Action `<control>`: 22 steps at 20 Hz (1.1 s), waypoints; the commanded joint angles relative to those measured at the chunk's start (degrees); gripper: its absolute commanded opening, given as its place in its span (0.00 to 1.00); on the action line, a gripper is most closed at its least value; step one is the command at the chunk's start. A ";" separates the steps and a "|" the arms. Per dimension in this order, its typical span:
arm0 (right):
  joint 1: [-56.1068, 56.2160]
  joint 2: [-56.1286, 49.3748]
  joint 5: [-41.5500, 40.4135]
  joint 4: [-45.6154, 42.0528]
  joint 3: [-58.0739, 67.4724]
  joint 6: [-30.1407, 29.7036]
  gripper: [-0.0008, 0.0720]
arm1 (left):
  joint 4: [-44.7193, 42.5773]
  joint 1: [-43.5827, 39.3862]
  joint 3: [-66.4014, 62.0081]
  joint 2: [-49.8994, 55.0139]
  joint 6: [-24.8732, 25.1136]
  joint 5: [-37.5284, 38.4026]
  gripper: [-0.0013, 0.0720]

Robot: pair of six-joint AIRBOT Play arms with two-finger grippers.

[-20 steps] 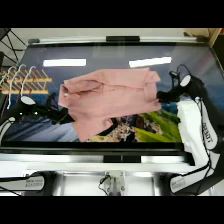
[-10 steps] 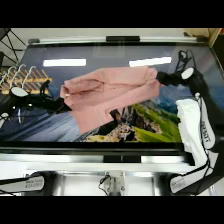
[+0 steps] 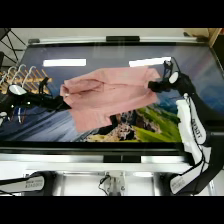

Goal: Fold the shirts.

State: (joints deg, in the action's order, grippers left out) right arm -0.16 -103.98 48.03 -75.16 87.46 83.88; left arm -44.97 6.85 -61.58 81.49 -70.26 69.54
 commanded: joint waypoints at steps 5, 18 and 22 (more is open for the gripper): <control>-1.51 2.27 9.70 -5.57 0.04 3.15 0.65 | 0.02 0.02 -0.07 0.13 0.15 -1.55 0.06; -15.47 2.27 19.54 17.59 -9.01 -5.62 0.91 | 0.02 0.02 -0.07 0.13 0.15 -1.55 0.06; -12.13 0.09 13.44 20.20 -9.09 -5.55 0.91 | 0.00 0.02 -0.07 0.13 0.11 -1.53 0.06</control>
State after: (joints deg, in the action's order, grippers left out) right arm -13.54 -102.43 65.56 -58.41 79.61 78.81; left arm -44.93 6.85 -61.60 81.58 -70.13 68.01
